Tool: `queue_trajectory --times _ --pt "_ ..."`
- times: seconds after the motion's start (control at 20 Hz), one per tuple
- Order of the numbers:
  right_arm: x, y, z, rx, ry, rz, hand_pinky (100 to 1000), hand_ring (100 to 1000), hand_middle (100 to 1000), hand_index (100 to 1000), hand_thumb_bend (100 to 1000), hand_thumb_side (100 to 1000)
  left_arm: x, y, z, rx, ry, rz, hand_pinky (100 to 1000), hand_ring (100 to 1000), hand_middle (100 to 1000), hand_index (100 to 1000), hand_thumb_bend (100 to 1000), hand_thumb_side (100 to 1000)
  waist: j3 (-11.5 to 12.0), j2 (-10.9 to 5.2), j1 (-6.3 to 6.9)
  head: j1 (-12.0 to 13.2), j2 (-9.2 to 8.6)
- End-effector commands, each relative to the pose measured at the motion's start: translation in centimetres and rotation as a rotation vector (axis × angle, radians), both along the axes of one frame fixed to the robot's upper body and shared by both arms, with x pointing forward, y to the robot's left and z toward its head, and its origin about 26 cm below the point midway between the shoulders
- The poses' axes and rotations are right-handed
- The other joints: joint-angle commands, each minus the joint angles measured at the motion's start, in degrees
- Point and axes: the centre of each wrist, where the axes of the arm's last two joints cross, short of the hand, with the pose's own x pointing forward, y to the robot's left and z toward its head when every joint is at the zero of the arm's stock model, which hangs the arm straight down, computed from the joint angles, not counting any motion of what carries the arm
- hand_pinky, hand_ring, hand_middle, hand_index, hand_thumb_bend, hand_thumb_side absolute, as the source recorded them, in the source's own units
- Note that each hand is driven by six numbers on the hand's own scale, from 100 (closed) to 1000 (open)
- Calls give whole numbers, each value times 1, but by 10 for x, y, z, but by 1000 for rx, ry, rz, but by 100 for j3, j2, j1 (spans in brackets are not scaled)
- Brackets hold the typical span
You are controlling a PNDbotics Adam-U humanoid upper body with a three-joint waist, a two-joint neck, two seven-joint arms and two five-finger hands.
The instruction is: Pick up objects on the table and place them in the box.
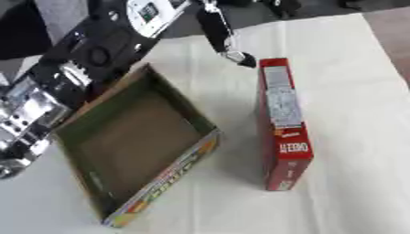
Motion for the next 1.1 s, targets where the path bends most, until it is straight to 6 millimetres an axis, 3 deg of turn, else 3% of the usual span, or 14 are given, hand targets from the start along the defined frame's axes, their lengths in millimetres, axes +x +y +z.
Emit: queue_trajectory --times 0.05,0.15,0.2,0.25,0.35,0.7,1.1 --pt "-2 -1 10 -23 -31 2 523 747 796 829 100 635 2 -6 7 261 -74 -259 1000 933 1000 967 280 285 -18 -69 -22 38 -1" --pt "-2 -1 10 -24 -31 3 523 747 796 829 100 635 3 -9 4 253 -53 -269 1000 938 1000 967 228 247 -25 -63 -16 45 -1" --pt "-2 -1 10 -24 -31 3 523 747 796 829 100 635 3 -11 4 247 -44 -273 1000 937 1000 967 248 260 -27 -63 -13 48 -1" --pt "-2 -1 10 -24 -30 4 523 747 796 829 100 635 2 -14 4 239 -37 -279 1000 937 1000 963 159 173 -29 -63 -11 51 -1" --pt "-1 0 9 -25 -29 4 522 747 796 829 100 635 0 -20 6 219 -25 -295 1000 934 1000 958 100 100 -31 -61 -8 53 -1" --pt "-1 -1 9 -27 -27 4 522 747 796 829 100 636 -6 -31 14 215 -15 -299 1000 934 1000 959 100 100 -42 -61 -8 50 -1" --pt "-1 -1 8 -27 -23 2 522 747 796 830 100 636 -4 -29 19 215 -24 -284 1000 931 1000 957 100 106 -23 -70 -7 38 -1"
